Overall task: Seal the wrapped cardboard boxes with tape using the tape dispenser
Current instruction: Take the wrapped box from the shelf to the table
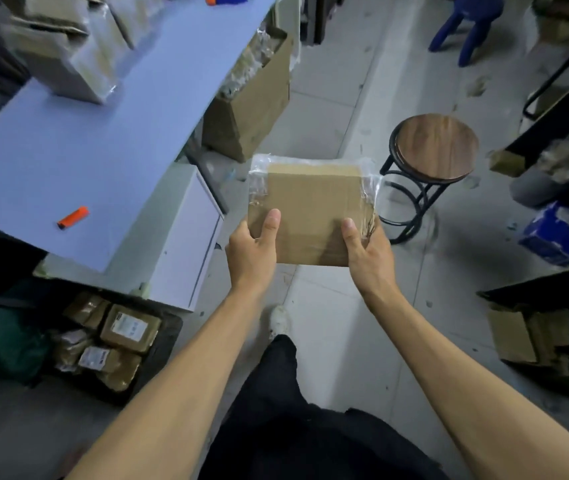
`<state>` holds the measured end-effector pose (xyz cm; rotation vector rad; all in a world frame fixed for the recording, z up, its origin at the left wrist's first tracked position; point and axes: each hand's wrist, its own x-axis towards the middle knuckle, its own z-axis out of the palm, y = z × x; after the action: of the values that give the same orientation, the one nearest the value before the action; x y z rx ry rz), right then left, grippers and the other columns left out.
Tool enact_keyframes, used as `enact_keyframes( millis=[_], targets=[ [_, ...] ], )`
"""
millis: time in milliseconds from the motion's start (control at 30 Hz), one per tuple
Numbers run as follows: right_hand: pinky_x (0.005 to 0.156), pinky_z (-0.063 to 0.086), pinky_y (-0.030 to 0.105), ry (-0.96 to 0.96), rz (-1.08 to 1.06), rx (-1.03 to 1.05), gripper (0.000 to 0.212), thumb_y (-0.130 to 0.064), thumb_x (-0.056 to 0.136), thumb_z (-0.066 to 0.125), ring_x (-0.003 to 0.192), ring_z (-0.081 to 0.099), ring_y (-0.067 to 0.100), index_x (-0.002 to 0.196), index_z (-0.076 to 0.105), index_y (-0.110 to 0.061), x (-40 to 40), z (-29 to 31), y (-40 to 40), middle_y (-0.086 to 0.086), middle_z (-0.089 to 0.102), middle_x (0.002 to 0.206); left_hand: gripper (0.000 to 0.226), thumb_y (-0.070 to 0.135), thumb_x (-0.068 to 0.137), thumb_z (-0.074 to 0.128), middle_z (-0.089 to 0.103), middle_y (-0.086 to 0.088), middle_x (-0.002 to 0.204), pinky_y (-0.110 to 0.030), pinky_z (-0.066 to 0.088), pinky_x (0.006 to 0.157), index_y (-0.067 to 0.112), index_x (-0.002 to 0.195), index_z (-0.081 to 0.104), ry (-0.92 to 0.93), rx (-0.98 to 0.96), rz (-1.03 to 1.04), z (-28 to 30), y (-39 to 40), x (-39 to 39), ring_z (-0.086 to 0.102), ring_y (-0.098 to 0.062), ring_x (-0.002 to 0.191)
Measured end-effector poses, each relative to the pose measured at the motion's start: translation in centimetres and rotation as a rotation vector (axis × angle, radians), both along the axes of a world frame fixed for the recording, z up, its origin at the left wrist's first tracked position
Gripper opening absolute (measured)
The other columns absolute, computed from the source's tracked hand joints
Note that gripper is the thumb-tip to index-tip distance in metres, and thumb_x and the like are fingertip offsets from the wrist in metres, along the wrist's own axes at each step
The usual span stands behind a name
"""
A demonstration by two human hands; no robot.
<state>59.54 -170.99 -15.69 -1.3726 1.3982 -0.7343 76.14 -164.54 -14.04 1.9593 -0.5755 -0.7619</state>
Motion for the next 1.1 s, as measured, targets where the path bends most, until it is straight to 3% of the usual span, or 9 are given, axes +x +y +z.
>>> enact_keyframes(
  millis=[133,233,300,467,600,733,833,933,1100],
  targets=[
    [0.1,0.045,0.025,-0.013,-0.003,-0.006,0.075,-0.071,0.083,0.048,0.107,0.057,-0.013,0.147,0.038,-0.032,4.7,1.0,-9.1,-0.038,0.061,0.107,0.067,0.066,0.091,0.054,0.071,-0.009,0.106,-0.048,0.054,0.093,0.005,0.119,0.062,0.018,0.011,-0.012,0.4,-9.2,4.8,0.066,-0.028,0.102],
    [0.104,0.045,0.03,-0.025,-0.014,0.009,0.081,-0.074,0.082,0.048,0.114,0.058,0.0,0.149,0.036,-0.03,7.2,1.5,-15.8,-0.018,0.064,0.12,0.058,0.067,0.091,0.053,0.057,0.005,0.072,-0.033,0.047,0.069,0.011,0.105,0.063,0.017,0.019,-0.03,0.6,-16.1,7.4,0.055,-0.012,0.066],
    [0.104,0.046,0.033,-0.021,-0.003,0.015,0.083,-0.074,0.083,0.047,0.113,0.059,0.004,0.151,0.034,-0.027,8.5,1.2,-20.3,-0.007,0.065,0.122,0.048,0.067,0.09,0.053,0.052,0.007,0.069,-0.028,0.043,0.064,0.021,0.1,0.06,0.019,0.046,-0.038,0.4,-20.9,8.9,0.05,-0.007,0.062],
    [0.1,0.046,0.028,0.001,0.026,0.03,0.092,-0.082,0.078,0.045,0.107,0.058,-0.006,0.151,0.032,-0.028,11.5,-0.6,-32.6,-0.008,0.066,0.117,0.079,0.069,0.089,0.053,0.061,-0.003,0.08,-0.034,0.048,0.07,-0.001,0.124,0.057,0.006,0.066,-0.001,-0.9,-32.6,12.0,0.06,-0.015,0.076],
    [0.101,0.045,0.028,-0.009,0.098,0.055,0.089,-0.081,0.079,0.046,0.112,0.057,-0.001,0.151,0.032,-0.03,14.0,-1.4,-42.4,-0.018,0.063,0.122,0.07,0.071,0.088,0.053,0.056,0.006,0.071,-0.031,0.043,0.066,0.005,0.11,0.061,0.009,0.093,0.088,-1.8,-41.2,13.8,0.052,-0.007,0.065],
    [0.098,0.044,0.022,-0.004,0.206,0.052,0.075,-0.071,0.087,0.048,0.117,0.056,0.001,0.149,0.037,-0.03,17.0,-0.7,-50.2,-0.018,0.061,0.129,0.079,0.077,0.083,0.053,0.069,0.001,0.104,-0.042,0.053,0.094,0.014,0.131,0.058,0.054,0.098,0.158,-1.6,-47.4,16.3,0.064,-0.013,0.097],
    [0.086,0.046,0.008,-0.022,0.296,0.055,0.059,-0.064,0.091,0.052,0.107,0.057,-0.014,0.14,0.046,-0.032,20.5,-0.3,-55.6,-0.034,0.063,0.112,0.065,0.077,0.083,0.054,0.063,0.017,0.098,-0.032,0.051,0.088,0.023,0.12,0.059,0.06,0.105,0.244,-2.1,-51.4,19.1,0.058,0.002,0.089],
    [0.089,0.045,0.011,-0.023,0.345,0.072,0.06,-0.062,0.091,0.053,0.108,0.055,-0.015,0.142,0.045,-0.031,24.6,-0.7,-60.3,-0.028,0.063,0.117,0.067,0.072,0.087,0.055,0.045,0.035,0.089,-0.017,0.04,0.079,0.025,0.134,0.054,0.042,0.101,0.336,-2.4,-55.4,22.2,0.043,0.017,0.08],
    [0.083,0.043,0.007,0.01,0.423,0.077,0.066,-0.066,0.089,0.051,0.104,0.052,-0.022,0.145,0.042,-0.031,32.8,-2.2,-67.3,-0.036,0.061,0.11,0.066,0.068,0.089,0.056,0.064,0.011,0.116,-0.03,0.048,0.092,0.02,0.135,0.057,0.058,0.118,0.412,-3.2,-61.3,29.4,0.06,-0.012,0.11]
  ],
)
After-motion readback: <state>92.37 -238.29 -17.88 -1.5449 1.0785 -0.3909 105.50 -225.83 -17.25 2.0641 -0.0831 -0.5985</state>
